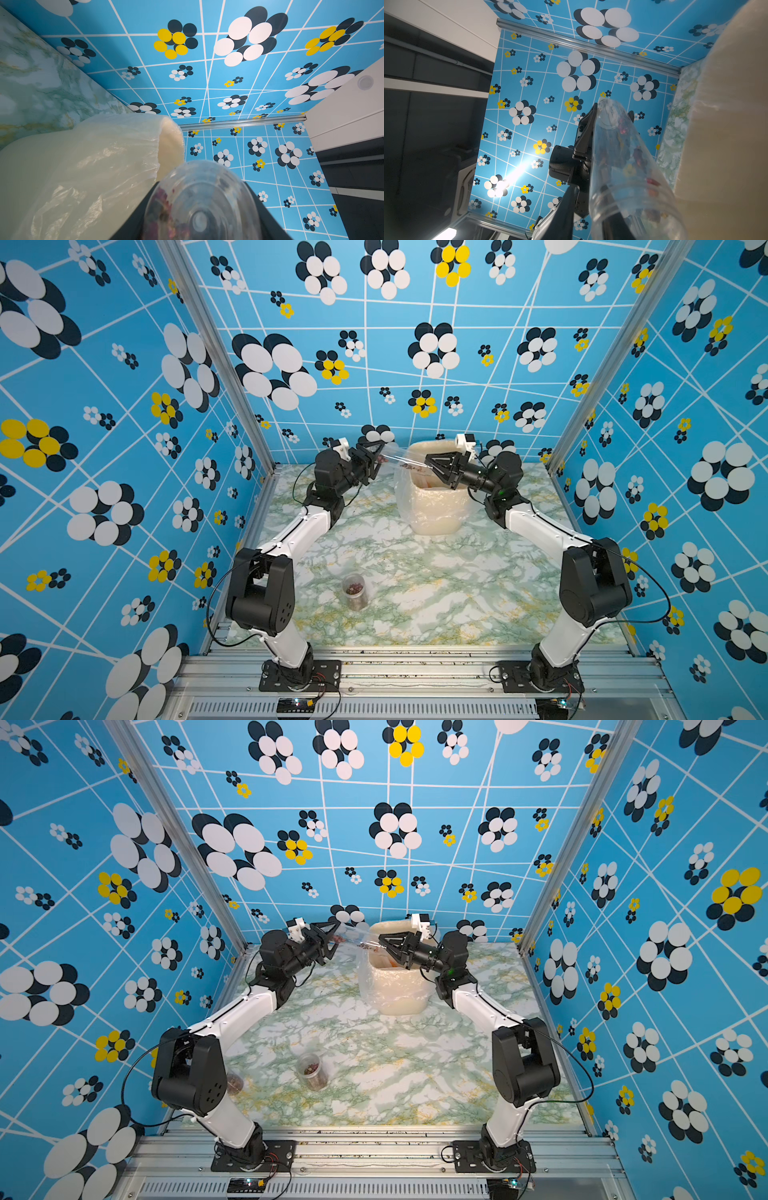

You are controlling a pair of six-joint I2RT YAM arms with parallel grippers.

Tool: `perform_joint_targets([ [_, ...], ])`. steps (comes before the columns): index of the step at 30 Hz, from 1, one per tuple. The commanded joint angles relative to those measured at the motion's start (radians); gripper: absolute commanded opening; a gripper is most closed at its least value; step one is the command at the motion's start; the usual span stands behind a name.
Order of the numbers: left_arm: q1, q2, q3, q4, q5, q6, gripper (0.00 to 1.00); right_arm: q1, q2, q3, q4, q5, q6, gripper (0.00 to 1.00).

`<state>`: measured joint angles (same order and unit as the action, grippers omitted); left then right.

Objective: Empty the moldy dried flower tea in the jars
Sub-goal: Pour the moldy dried flower tea into the trash bin.

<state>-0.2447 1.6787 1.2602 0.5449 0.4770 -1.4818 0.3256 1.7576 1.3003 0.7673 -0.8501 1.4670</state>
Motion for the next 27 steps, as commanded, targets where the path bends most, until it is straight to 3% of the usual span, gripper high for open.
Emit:
perform_joint_targets([
  [1, -0.011, -0.014, 0.038, -0.045, 0.008, 0.074, 0.15, -0.011, -0.046, -0.002, -0.057, -0.009, -0.084, 0.33],
  [11, -0.012, -0.031, 0.05, -0.072, -0.014, 0.126, 0.06, -0.018, -0.127, -0.003, -0.31, 0.035, -0.296, 0.5],
  [27, -0.014, -0.05, 0.068, -0.123, -0.043, 0.225, 0.0, -0.03, -0.276, -0.001, -0.68, 0.176, -0.612, 0.64],
])
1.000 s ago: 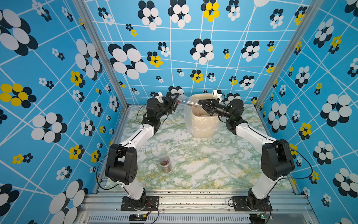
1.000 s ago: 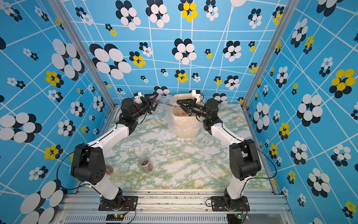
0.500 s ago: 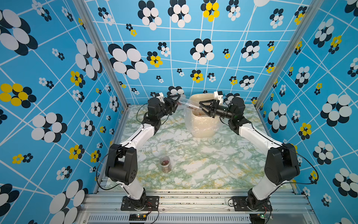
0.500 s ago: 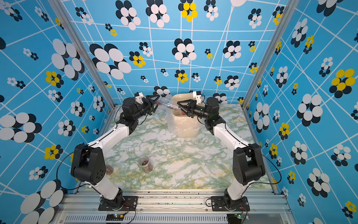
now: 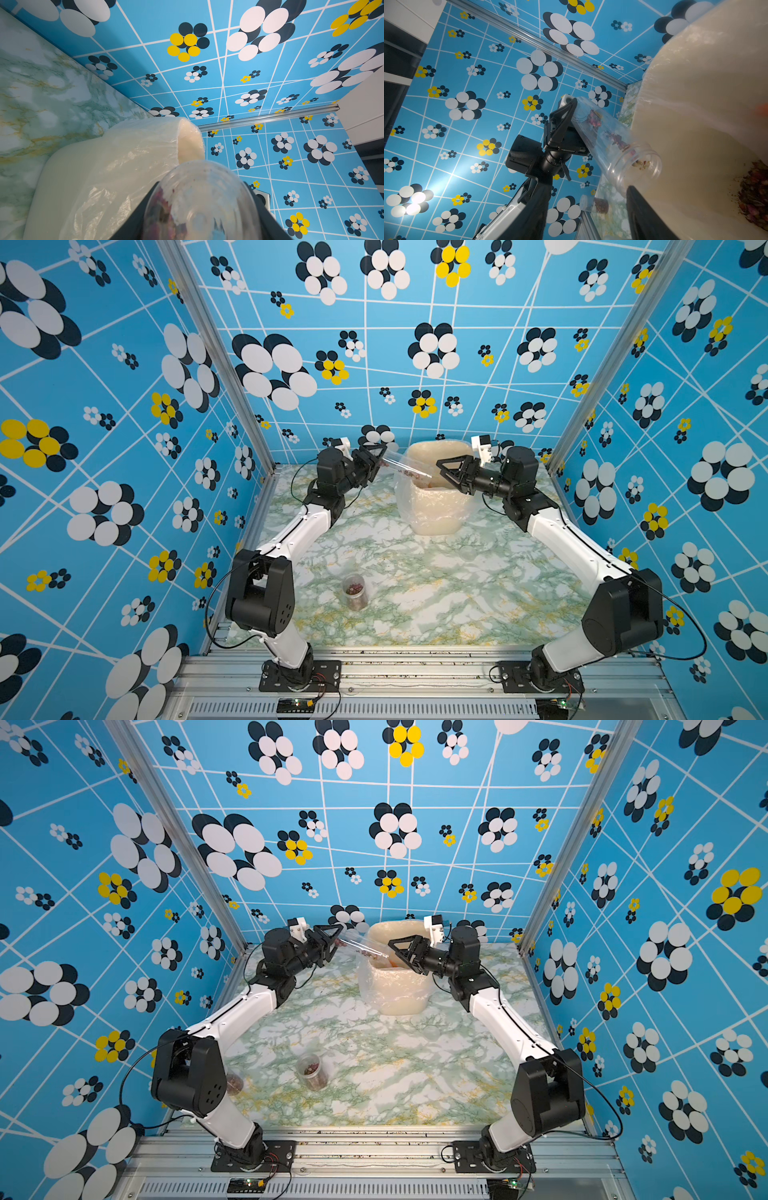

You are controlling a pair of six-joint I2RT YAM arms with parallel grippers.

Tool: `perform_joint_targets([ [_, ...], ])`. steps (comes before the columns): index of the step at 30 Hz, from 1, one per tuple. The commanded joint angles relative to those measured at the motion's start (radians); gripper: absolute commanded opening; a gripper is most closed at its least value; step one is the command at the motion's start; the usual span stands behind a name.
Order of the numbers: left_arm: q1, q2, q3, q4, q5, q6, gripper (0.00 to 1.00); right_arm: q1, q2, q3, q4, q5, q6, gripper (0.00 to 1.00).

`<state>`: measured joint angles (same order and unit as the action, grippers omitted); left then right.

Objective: Empty the moldy dried flower tea in the jars
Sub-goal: Pour the moldy dried flower tea into the trash bin.

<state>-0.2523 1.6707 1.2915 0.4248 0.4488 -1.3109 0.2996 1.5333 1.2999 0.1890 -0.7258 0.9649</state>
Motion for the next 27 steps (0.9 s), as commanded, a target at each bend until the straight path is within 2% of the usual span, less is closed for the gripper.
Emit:
perform_joint_targets([
  [1, -0.008, -0.043, 0.038, -0.007, -0.015, 0.062, 0.0, -0.004, -0.064, -0.002, -0.133, 0.067, -0.136, 0.66],
  [9, -0.019, -0.054, 0.072, -0.088, -0.028, 0.162, 0.0, -0.004, -0.164, -0.014, -0.329, 0.178, -0.317, 0.78],
  [27, -0.062, -0.064, 0.156, -0.263, -0.089, 0.382, 0.0, -0.005, -0.332, -0.142, -0.469, 0.306, -0.47, 0.97],
])
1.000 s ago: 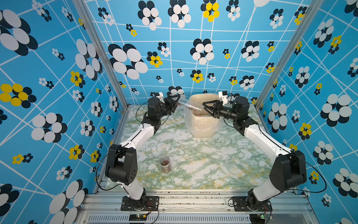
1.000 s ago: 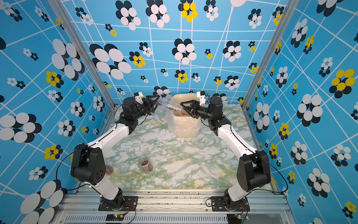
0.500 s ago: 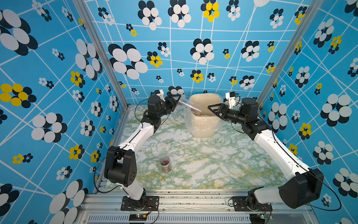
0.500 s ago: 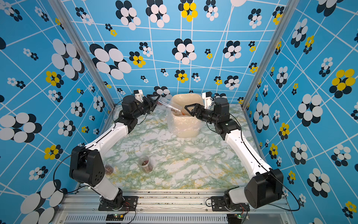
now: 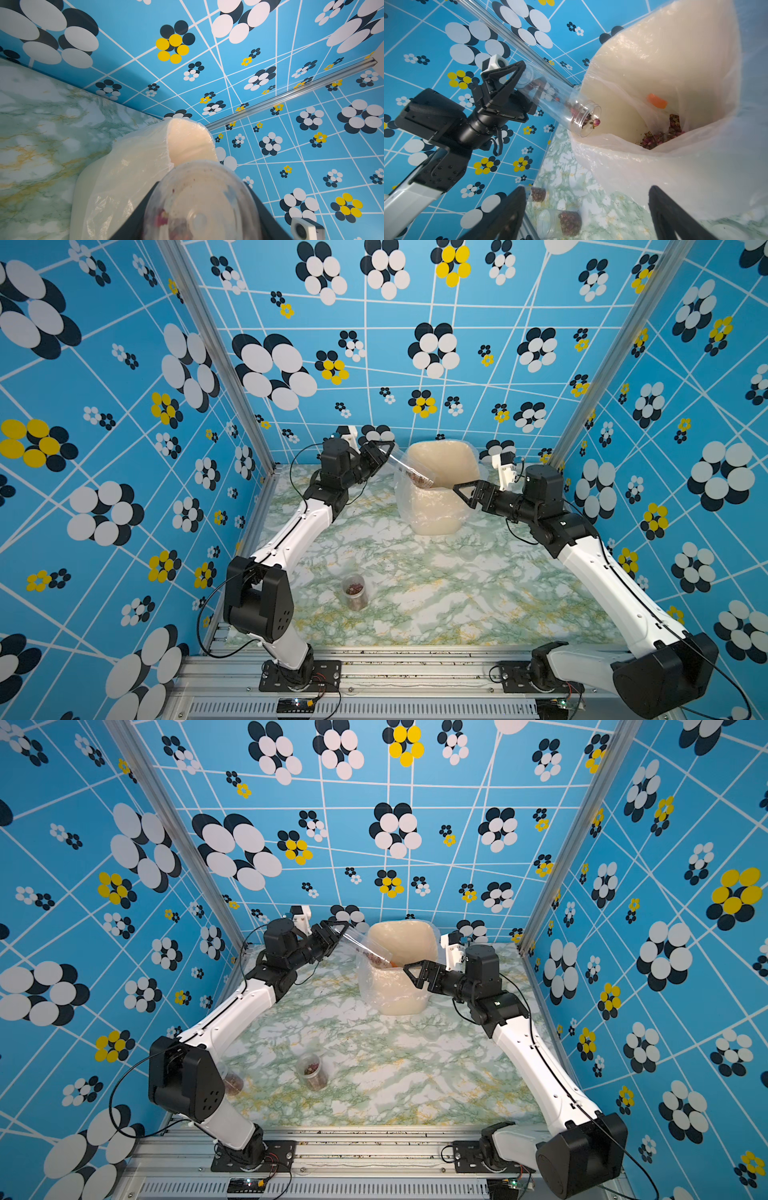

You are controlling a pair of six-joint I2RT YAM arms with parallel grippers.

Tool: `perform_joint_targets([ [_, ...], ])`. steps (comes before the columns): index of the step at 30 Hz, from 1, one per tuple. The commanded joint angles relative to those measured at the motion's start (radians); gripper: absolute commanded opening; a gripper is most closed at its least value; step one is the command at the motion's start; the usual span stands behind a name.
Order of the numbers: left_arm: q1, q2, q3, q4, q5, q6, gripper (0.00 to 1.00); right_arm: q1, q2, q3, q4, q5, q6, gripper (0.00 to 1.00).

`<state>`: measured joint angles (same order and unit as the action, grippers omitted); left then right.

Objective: Empty the moldy dried flower tea in the jars
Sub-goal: Pour the moldy dried flower tea into the trash bin.

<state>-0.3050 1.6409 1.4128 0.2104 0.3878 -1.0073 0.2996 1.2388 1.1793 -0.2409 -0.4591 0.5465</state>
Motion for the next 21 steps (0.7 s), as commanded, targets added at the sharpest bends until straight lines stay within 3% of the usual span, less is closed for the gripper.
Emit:
perform_joint_targets([
  [1, -0.013, -0.036, 0.039, -0.056, -0.035, 0.09, 0.0, -0.006, -0.045, -0.028, -0.047, 0.048, -0.059, 0.97],
  [10, -0.073, -0.042, 0.115, -0.182, -0.15, 0.294, 0.0, -0.005, -0.113, -0.099, -0.095, 0.107, -0.101, 0.99],
  [21, -0.228, 0.028, 0.318, -0.435, -0.445, 0.696, 0.0, -0.005, -0.154, -0.142, -0.136, 0.158, -0.134, 0.99],
])
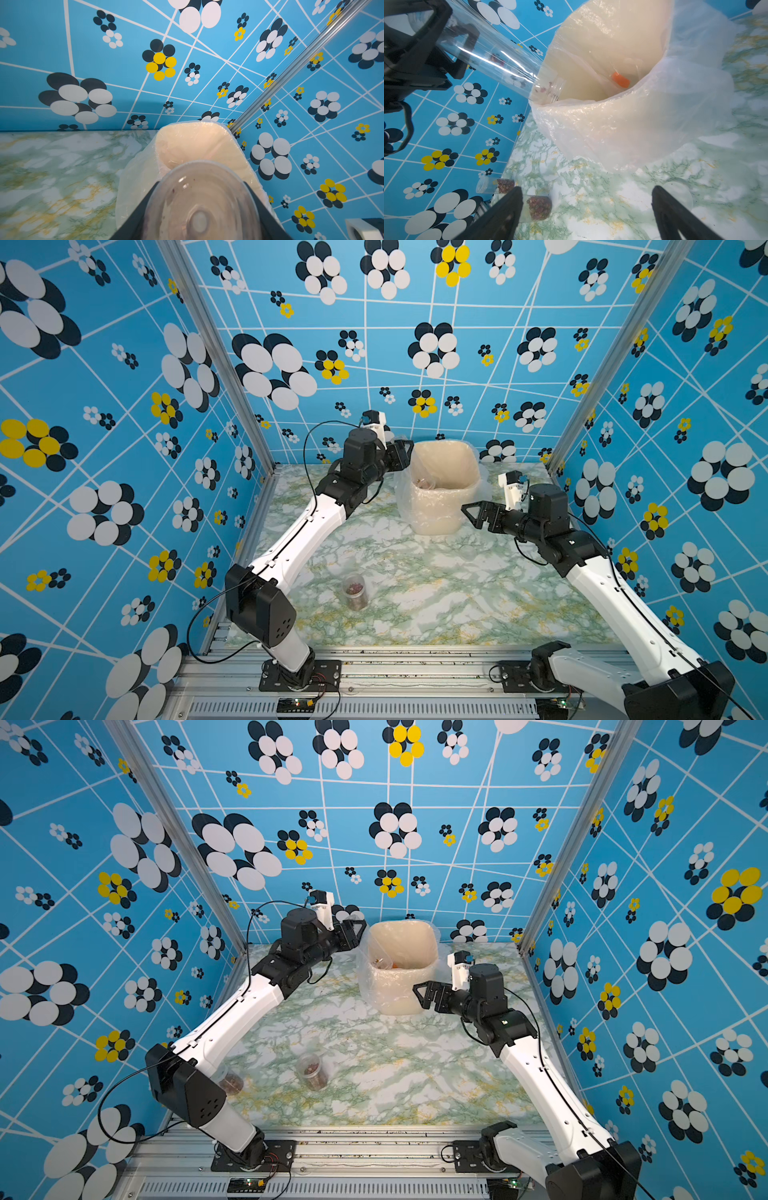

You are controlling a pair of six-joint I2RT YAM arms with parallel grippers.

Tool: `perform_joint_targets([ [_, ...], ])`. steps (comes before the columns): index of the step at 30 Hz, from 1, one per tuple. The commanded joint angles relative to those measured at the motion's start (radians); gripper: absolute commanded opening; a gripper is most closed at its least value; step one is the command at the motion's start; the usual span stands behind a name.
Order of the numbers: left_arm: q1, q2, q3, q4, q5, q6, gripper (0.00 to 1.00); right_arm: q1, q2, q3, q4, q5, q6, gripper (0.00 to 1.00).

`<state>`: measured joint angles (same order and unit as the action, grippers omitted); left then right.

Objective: Empty the moldy dried flower tea in the jars
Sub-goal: Pour the moldy dried flower tea into the trash bin.

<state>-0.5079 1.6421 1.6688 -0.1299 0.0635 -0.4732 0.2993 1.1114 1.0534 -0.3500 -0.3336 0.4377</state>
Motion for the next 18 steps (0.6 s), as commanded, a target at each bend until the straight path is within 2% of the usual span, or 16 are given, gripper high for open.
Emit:
perform_joint_targets([
  [1, -0.04, 0.04, 0.086, -0.117, -0.151, 0.195, 0.0, -0.004, -0.03, -0.019, -0.029, 0.037, -0.03, 0.99],
  [11, -0.175, 0.175, 0.283, -0.25, -0.433, 0.49, 0.0, -0.005, -0.042, -0.036, -0.047, 0.065, -0.042, 0.99],
  [14, -0.178, 0.202, 0.339, -0.298, -0.406, 0.46, 0.0, -0.005, -0.045, -0.042, -0.047, 0.07, -0.043, 0.99],
  [18, -0.141, 0.191, 0.334, -0.269, -0.232, 0.312, 0.0, -0.005, -0.045, -0.046, -0.046, 0.076, -0.043, 0.99],
])
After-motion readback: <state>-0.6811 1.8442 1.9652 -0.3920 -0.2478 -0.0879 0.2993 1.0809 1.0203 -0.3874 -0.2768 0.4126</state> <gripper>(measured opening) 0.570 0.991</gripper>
